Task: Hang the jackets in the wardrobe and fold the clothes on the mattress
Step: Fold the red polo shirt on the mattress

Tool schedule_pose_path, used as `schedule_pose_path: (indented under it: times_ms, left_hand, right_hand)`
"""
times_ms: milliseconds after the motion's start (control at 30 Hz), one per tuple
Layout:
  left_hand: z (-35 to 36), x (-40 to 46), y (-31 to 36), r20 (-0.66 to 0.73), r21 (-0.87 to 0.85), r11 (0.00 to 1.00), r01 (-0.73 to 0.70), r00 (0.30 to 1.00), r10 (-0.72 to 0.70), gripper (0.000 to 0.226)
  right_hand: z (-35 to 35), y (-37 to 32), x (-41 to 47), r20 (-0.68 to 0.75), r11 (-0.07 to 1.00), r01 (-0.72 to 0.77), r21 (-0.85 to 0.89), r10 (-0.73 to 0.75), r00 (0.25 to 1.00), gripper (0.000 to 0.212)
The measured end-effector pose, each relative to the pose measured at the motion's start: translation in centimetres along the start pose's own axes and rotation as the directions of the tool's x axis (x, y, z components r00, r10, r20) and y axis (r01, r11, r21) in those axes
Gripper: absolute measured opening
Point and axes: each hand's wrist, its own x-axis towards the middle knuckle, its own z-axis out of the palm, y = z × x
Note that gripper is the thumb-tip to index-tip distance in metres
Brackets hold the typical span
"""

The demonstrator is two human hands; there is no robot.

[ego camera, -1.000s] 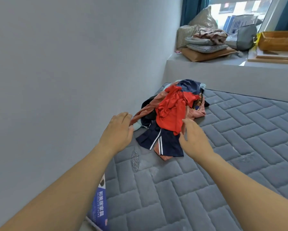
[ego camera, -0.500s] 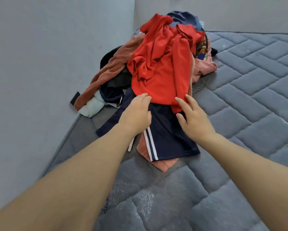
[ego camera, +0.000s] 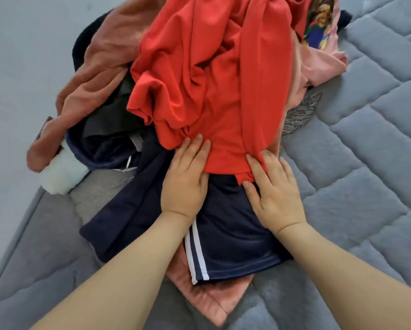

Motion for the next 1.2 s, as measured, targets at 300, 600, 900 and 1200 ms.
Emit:
schedule_pose_path:
  times_ms: [300, 600, 900, 1200]
  left_hand:
    - [0.4, -0.1, -0.2, -0.003, 0.030, 0.999, -0.027, 1.000, 0.027, 0.051]
    - [-0.4, 0.1, 1.0, 0.131, 0.322, 0.943, -0.081, 0.991, 0.040, 0.053]
    - [-4.8, -17.2, 11.6, 0.444, 0.371, 0.875, -0.311, 0.887, 0.127, 0.016]
    - [-5.2, -38.1, 27.1, 0.837, 0.231, 0.961, -0.153, 0.535, -0.116, 0.032]
  right_hand:
    - [-0.1, 0.1, 0.0, 0.035, 0.996, -0.038, 0.084, 0.035, 0.999, 0.040]
    - [-0.5, -0.4, 0.0, -0.106, 0.988, -0.063, 0.140, 0.078, 0.991, 0.021]
    - [-8.7, -4.4, -18.4, 0.105, 0.965, -0.247, 0.083, 0.238, 0.966, 0.036]
    - [-25.4, -6.1, -42.5, 0.559, 0.896, -0.245, -0.370, 0.426, 0.712, 0.083]
